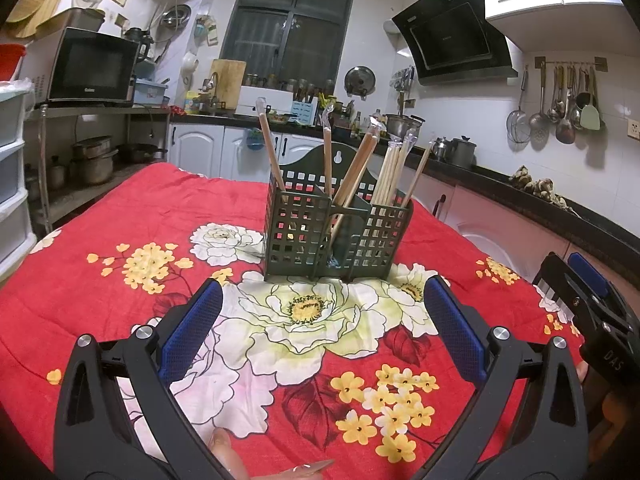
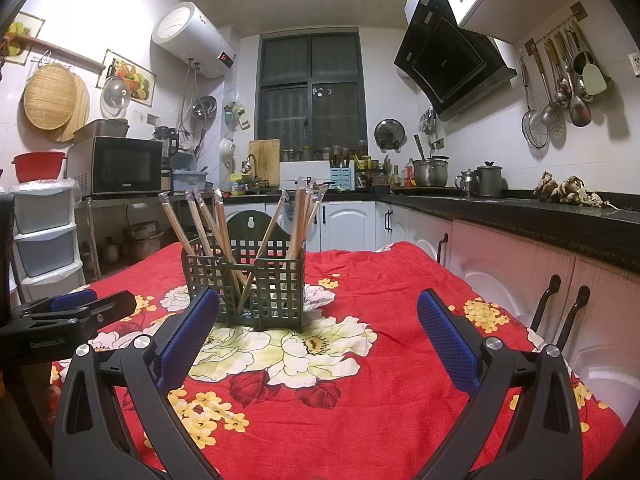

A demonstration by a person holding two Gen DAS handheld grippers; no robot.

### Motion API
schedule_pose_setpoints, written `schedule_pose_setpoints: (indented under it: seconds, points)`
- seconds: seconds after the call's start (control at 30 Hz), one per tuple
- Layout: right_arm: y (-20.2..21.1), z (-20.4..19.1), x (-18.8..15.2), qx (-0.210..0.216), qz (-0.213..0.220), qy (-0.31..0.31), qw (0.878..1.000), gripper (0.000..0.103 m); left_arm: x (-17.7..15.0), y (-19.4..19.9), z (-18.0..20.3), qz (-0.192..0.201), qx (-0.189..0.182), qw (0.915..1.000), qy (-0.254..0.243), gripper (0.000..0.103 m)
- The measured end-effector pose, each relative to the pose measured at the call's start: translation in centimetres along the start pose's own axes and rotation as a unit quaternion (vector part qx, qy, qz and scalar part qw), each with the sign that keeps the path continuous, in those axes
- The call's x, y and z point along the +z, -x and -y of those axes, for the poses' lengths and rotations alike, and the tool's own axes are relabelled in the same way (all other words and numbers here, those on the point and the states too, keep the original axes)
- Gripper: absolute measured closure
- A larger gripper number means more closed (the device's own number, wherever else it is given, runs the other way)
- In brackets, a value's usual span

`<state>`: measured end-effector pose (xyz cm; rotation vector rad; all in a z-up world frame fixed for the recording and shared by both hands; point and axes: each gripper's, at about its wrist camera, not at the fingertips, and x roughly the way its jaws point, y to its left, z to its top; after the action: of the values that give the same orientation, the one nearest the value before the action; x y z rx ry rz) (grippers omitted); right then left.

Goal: Organize utensils

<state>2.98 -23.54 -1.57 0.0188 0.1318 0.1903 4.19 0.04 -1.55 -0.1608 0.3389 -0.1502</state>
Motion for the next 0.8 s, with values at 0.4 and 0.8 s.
schedule_pose_setpoints:
  seconds: [0.4,0.8]
  points:
    - [-0.05,0.01,-0.01,0.0,0.0,0.0,1.0,0.006,-0.02,-0.05,0.05,0.0,-0.001,1.0,0.0,0.01]
    - [0.04,-0.02,0.01,0.0,0.001,0.001,1.0,0.006,-0.07,-0.05,0.08,-0.001,-0.003,1.0,-0.001,0.01]
